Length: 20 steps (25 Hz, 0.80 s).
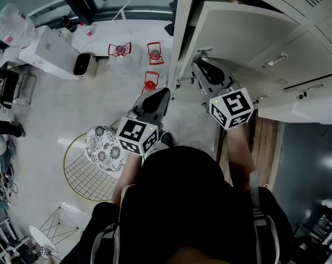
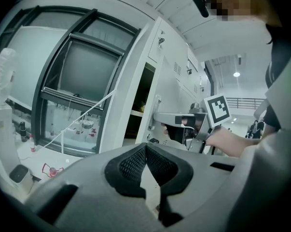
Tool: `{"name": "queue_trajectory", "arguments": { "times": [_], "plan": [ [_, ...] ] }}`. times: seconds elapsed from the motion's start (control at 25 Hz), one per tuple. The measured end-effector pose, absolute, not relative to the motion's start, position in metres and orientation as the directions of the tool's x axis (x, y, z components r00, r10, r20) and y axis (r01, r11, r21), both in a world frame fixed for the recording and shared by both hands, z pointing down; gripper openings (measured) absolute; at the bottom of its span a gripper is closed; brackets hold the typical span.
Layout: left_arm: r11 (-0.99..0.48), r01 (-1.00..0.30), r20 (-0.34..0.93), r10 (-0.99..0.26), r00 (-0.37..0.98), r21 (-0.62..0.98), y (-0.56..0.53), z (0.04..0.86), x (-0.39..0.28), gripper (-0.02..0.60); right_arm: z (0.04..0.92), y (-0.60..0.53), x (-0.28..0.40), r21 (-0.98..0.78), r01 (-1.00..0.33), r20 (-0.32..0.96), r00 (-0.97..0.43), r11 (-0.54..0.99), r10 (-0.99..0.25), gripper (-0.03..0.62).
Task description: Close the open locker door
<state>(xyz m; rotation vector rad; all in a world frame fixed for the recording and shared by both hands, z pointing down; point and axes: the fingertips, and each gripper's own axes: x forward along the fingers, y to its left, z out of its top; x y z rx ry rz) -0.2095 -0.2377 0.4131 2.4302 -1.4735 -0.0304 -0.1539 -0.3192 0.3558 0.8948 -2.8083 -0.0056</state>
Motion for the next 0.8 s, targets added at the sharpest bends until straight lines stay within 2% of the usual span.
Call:
{"name": "queue_trajectory", "arguments": {
  "times": [0.8],
  "plan": [
    [-0.433, -0.860, 0.134, -0.868, 0.479, 0.270, -0.240, 0.418, -0.228, 0.017, 0.356, -0.366, -0.172, 0.079, -0.654, 0.169, -0.735, 0.752, -0.657, 0.038]
  ]
}}
